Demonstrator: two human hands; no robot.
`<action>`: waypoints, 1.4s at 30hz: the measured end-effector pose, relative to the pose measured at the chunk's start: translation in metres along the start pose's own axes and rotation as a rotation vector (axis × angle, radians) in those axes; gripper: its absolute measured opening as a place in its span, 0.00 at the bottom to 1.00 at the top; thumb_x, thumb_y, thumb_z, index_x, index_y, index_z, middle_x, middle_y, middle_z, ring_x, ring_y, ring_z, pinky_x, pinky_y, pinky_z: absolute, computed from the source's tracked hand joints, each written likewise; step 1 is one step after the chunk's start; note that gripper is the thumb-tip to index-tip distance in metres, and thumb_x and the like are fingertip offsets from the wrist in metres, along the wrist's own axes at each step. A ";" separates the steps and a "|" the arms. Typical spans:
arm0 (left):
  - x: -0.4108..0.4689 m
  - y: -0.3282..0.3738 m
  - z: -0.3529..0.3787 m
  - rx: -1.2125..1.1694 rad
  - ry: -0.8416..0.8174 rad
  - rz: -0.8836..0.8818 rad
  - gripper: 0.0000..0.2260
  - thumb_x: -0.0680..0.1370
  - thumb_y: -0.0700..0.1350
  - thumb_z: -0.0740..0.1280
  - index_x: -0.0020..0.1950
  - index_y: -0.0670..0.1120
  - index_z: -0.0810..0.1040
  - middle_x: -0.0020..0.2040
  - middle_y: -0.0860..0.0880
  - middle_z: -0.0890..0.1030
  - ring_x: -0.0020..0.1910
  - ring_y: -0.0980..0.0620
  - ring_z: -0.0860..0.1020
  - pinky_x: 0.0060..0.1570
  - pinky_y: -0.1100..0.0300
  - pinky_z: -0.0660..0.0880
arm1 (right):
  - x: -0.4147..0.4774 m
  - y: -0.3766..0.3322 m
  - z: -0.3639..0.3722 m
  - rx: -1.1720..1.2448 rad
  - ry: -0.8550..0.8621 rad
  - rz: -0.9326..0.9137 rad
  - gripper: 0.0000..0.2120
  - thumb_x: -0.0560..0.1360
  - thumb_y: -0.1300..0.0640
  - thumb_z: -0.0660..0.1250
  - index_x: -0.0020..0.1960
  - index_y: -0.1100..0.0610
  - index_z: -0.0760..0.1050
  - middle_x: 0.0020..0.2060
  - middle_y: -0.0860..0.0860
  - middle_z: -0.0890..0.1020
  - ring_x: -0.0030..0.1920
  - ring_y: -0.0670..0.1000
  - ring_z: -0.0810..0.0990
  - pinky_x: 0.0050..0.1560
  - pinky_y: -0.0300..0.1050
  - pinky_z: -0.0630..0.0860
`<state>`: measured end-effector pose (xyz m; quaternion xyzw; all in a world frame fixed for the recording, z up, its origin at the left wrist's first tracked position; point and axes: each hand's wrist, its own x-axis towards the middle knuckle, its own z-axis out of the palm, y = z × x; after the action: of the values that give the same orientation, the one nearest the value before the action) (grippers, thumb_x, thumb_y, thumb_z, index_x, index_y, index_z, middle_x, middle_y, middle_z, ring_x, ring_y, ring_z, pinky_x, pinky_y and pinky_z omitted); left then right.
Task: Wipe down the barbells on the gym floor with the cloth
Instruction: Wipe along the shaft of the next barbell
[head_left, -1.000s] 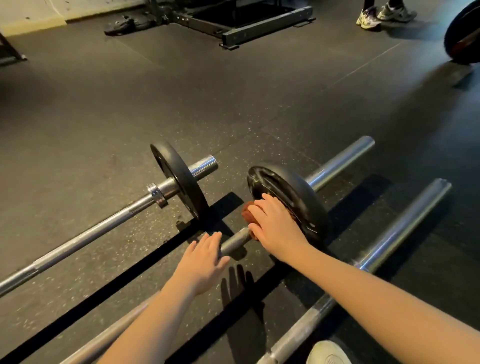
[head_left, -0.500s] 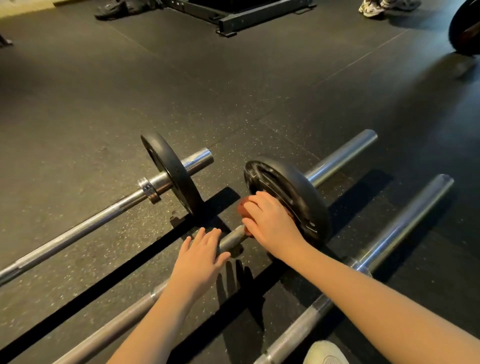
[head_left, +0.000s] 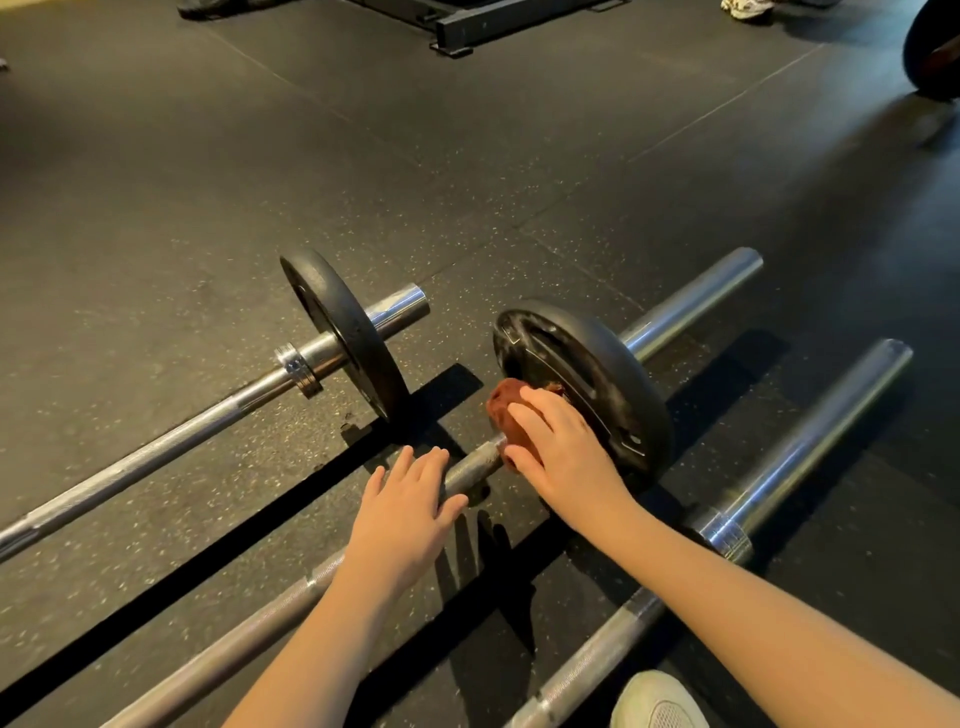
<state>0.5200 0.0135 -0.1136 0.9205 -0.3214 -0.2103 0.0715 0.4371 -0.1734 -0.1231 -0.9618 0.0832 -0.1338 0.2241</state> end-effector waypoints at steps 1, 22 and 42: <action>0.000 0.000 0.001 0.009 0.011 -0.002 0.27 0.82 0.59 0.51 0.79 0.52 0.51 0.79 0.53 0.54 0.78 0.51 0.46 0.76 0.49 0.43 | 0.006 0.000 0.000 -0.005 0.004 0.006 0.18 0.78 0.52 0.63 0.65 0.57 0.72 0.64 0.54 0.75 0.66 0.53 0.72 0.67 0.46 0.66; -0.002 0.000 -0.005 0.011 -0.049 -0.039 0.27 0.82 0.58 0.51 0.79 0.50 0.51 0.79 0.50 0.55 0.78 0.48 0.46 0.76 0.45 0.45 | 0.064 -0.020 -0.003 -0.253 -0.192 0.031 0.16 0.80 0.47 0.59 0.62 0.55 0.72 0.54 0.52 0.76 0.53 0.52 0.75 0.55 0.48 0.75; -0.007 0.011 -0.001 0.104 -0.027 -0.102 0.27 0.83 0.57 0.51 0.79 0.48 0.51 0.78 0.49 0.57 0.78 0.46 0.47 0.75 0.45 0.47 | -0.001 -0.031 -0.035 -0.221 -0.276 0.040 0.13 0.81 0.59 0.59 0.65 0.56 0.69 0.59 0.56 0.71 0.58 0.56 0.71 0.56 0.52 0.73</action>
<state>0.5086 0.0092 -0.1075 0.9353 -0.2853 -0.2092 0.0085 0.4284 -0.1603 -0.0792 -0.9880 0.0847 0.0141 0.1287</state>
